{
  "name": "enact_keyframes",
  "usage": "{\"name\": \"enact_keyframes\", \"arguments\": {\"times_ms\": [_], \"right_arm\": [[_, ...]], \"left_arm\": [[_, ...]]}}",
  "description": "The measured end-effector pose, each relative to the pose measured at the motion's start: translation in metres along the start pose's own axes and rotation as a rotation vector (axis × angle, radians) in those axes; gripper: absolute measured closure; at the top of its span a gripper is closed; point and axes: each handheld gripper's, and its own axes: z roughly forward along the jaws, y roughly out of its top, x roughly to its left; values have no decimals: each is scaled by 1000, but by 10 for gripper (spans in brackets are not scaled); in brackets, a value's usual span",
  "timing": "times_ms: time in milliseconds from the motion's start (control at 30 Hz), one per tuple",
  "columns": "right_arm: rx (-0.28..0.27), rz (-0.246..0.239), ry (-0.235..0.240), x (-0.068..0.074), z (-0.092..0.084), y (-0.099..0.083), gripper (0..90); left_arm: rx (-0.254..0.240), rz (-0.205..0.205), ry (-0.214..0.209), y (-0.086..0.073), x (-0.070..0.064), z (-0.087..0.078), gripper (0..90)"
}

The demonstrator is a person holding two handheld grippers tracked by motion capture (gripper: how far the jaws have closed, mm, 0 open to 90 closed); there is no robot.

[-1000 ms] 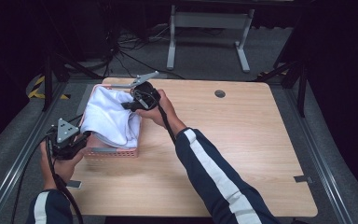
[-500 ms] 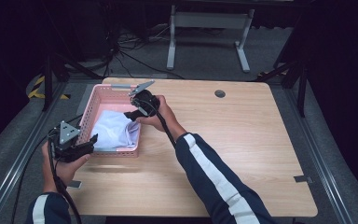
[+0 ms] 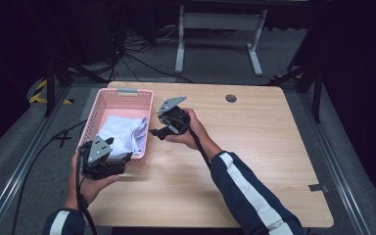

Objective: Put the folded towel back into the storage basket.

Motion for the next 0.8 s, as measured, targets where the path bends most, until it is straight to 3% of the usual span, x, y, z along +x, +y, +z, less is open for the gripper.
{"name": "enact_keyframes", "arguments": {"times_ms": [67, 233, 300, 333, 400, 567, 667, 800], "right_arm": [[5, -4, -9, 0, -8, -8, 359], [-1, 10, -12, -1, -26, -31, 353], [1, 17, -23, -2, -37, -44, 353], [-2, 21, -25, -3, -40, -48, 353], [0, 23, -29, -4, -45, -54, 353], [24, 44, -58, -7, -68, -87, 351], [47, 53, -75, -8, -80, -109, 351], [73, 65, -99, -9, -99, -138, 347]], "left_arm": [[-6, 6, -33, 3, -9, 1, 228], [-4, 81, -83, 10, -34, 3, 214], [-11, 103, -129, 12, -49, 6, 214], [-11, 103, -129, 12, -49, 6, 213], [6, 153, -164, 13, -61, 12, 212], [52, 217, -256, 8, -86, 29, 215], [97, 254, -286, 3, -94, 42, 216], [142, 284, -287, -7, -103, 56, 218]]}}
